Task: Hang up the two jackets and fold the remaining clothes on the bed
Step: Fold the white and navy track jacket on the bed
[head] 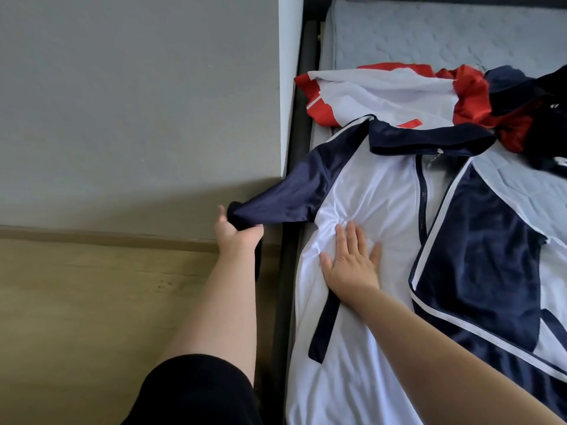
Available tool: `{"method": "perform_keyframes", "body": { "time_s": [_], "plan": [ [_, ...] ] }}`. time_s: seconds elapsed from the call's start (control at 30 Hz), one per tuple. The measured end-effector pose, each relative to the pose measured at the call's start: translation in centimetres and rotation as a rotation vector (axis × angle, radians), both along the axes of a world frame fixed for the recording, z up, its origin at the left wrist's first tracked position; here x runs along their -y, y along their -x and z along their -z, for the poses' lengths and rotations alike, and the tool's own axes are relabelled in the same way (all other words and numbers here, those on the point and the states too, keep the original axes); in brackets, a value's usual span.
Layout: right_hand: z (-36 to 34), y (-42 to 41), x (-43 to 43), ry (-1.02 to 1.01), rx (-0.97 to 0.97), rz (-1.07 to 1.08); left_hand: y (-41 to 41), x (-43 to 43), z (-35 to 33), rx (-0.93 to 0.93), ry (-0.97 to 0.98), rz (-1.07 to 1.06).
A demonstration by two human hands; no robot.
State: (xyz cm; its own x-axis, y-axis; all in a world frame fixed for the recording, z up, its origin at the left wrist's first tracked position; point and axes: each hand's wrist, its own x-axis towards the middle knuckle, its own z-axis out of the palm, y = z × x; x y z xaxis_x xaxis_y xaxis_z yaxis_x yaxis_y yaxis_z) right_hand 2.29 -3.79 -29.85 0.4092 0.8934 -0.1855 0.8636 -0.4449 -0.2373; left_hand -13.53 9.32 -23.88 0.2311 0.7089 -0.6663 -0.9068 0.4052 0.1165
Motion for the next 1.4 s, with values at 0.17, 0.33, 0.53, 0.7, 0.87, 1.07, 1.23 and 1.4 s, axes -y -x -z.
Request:
{"method": "perform_keyframes", "body": {
  "time_s": [0.17, 0.33, 0.53, 0.7, 0.87, 1.07, 1.23, 1.4],
  "plan": [
    [-0.1, -0.1, -0.1, 0.033, -0.011, -0.005, 1.5, -1.1, -0.5, -0.187, -0.065, -0.050],
    [-0.4, -0.5, -0.4, 0.082, -0.059, -0.012, 3.8, -1.1, -1.9, -0.126, -0.128, -0.117],
    [-4.5, -1.6, -0.4, 0.104, -0.270, -0.016, 1.2, 0.7, -6.6, -0.827, -0.189, 0.020],
    [-10.7, -4.5, 2.4, -0.347, -1.073, 0.429, -3.5, 7.6, -6.8, -2.050, -1.242, 0.313],
    [-12.6, -9.3, 9.6, -0.718, -1.670, 0.804, -3.6, 14.9, -1.0, -2.323, -2.235, 1.172],
    [-11.1, -10.7, 16.2, -0.581, -1.756, 0.921, -2.8, 15.9, 0.0, -2.304, -1.767, 1.419],
    [-12.4, -10.6, 16.9, -0.363, -1.444, 0.780, -3.2, 16.9, -0.6, -2.136, -1.327, 1.328],
    [-13.8, -10.4, 16.8, -0.011, -1.049, 0.604, -3.7, 17.6, -1.3, -2.055, -1.277, 1.324]
  ]
}}
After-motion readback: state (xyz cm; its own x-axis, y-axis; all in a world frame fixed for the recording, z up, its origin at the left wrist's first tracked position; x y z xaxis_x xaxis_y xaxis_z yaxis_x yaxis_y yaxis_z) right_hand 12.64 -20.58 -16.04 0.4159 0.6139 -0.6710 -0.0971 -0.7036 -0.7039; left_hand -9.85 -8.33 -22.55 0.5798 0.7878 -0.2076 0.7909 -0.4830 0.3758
